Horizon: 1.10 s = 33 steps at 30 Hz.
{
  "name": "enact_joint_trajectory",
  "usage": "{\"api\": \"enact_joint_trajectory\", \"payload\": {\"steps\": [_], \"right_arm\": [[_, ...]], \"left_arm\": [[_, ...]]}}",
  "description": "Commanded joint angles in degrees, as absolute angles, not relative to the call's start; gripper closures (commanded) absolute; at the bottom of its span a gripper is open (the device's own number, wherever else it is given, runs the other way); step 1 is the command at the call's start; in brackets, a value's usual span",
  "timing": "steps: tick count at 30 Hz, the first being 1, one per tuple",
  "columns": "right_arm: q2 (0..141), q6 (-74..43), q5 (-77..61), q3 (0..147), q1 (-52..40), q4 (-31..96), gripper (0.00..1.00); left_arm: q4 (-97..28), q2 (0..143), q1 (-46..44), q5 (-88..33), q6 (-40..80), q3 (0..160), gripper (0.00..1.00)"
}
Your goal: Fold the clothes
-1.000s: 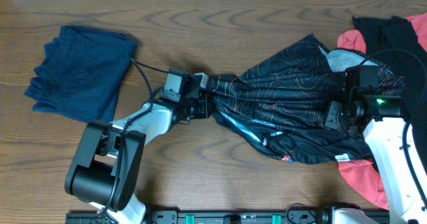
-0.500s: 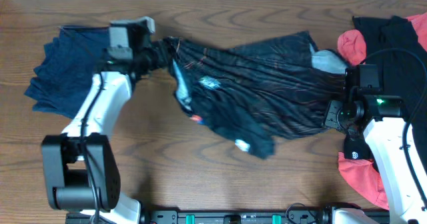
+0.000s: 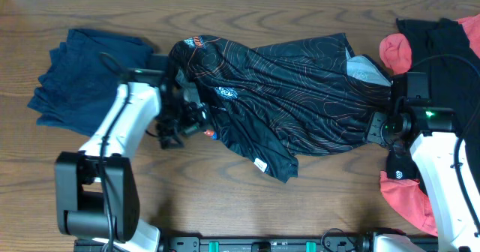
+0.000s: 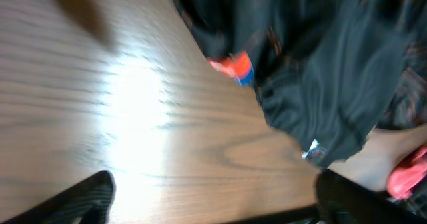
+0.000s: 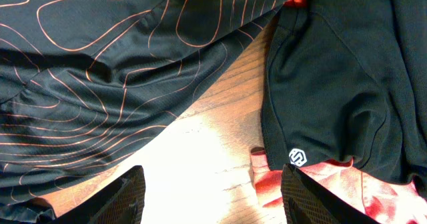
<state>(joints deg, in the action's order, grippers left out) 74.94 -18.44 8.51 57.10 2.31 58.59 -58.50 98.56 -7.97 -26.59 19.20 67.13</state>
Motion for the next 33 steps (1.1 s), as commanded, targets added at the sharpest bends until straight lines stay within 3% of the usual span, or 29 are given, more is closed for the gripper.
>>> {"api": "enact_joint_trajectory", "payload": {"steps": [1,3,4,15,33], "right_arm": [[74.6,-17.7,8.6,57.4,2.7,58.5,0.37],[74.6,-17.7,8.6,57.4,2.7,58.5,0.36],[74.6,-17.7,8.6,57.4,2.7,58.5,0.36],[74.6,-17.7,8.6,57.4,2.7,59.2,0.35],[74.6,-17.7,8.6,57.4,2.7,59.5,0.35]], "left_arm": [[-56.3,98.4,-12.3,-26.5,22.3,64.9,0.25],[-52.8,98.4,-14.9,-26.5,25.6,63.6,0.48],[-50.7,98.4,-16.2,-26.5,27.7,62.7,0.52],[-30.9,98.5,-26.6,-21.9,41.5,55.8,0.44],[-27.2,100.5,-32.9,-14.7,43.6,55.7,0.44]]}}
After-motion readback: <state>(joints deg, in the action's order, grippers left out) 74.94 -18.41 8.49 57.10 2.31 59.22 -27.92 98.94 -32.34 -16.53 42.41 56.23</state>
